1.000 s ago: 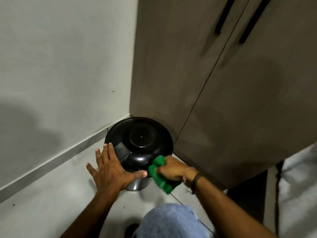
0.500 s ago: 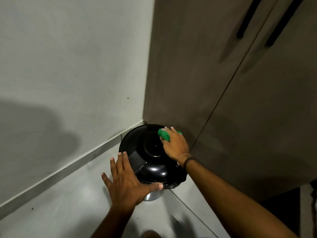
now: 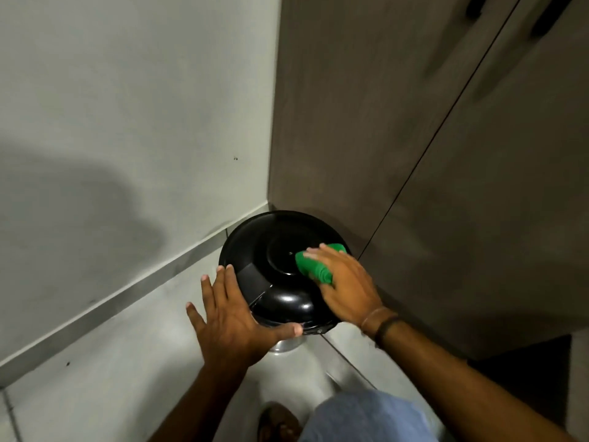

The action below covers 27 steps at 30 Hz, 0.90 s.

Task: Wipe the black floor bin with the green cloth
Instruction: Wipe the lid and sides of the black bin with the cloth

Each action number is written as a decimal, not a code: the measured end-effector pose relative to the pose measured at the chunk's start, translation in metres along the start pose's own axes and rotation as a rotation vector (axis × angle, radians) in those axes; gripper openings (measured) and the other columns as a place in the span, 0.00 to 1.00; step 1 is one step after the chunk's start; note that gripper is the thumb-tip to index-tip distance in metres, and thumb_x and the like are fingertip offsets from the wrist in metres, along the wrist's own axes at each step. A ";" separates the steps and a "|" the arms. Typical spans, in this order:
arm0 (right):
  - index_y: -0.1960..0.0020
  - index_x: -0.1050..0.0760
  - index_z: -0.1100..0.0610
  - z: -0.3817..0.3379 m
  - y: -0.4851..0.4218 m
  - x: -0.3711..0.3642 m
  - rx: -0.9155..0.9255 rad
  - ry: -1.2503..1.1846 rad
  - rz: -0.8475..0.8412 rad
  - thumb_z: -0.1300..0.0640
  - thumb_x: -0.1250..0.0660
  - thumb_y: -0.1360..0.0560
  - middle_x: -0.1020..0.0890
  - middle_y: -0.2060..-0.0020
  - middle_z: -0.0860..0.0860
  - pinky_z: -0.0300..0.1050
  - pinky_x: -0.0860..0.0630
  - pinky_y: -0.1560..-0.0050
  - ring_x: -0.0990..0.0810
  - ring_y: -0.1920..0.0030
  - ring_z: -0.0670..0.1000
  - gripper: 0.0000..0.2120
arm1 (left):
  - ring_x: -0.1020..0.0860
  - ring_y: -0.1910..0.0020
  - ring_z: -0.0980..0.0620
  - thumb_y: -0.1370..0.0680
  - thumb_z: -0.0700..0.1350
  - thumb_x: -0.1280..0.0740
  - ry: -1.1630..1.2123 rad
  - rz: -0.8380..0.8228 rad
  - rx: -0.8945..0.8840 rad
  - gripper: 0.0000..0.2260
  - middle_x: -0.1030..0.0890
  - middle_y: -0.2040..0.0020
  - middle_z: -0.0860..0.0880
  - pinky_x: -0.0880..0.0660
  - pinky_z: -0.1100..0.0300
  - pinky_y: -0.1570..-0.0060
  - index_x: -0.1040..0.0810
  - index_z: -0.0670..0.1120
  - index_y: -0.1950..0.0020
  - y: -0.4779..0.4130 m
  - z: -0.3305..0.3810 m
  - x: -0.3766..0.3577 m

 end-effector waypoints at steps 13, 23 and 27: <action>0.22 0.30 0.44 -0.056 0.002 -0.047 0.342 0.003 -0.148 0.56 0.35 0.29 0.30 0.20 0.41 0.47 0.52 0.15 0.40 0.17 0.45 0.35 | 0.60 0.13 0.43 0.52 0.91 0.48 -0.058 -0.047 0.017 0.75 0.55 0.12 0.48 0.52 0.28 0.20 0.58 0.49 0.14 -0.001 0.005 0.000; 0.32 0.20 0.53 0.055 0.028 0.047 -0.507 -0.724 0.027 0.64 0.33 0.18 0.18 0.30 0.53 0.58 0.26 0.26 0.21 0.28 0.54 0.16 | 0.67 0.15 0.41 0.50 0.88 0.38 -0.102 -0.338 0.210 0.78 0.64 0.13 0.46 0.56 0.27 0.19 0.72 0.49 0.17 -0.004 0.038 0.024; 0.41 0.18 0.68 0.006 0.023 0.112 -0.808 -1.076 0.196 0.75 0.32 0.22 0.19 0.37 0.72 0.34 0.18 0.57 0.17 0.49 0.55 0.12 | 0.63 0.14 0.43 0.33 0.79 0.33 0.060 -0.374 0.345 0.64 0.67 0.14 0.48 0.56 0.37 0.15 0.67 0.49 0.15 -0.006 0.104 0.096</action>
Point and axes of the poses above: each hand's wrist, its own y-axis away from the middle knuckle, its own x-axis out of the back of the hand, z = x × y, the point moved 9 cm from there along -y, towards the middle knuckle
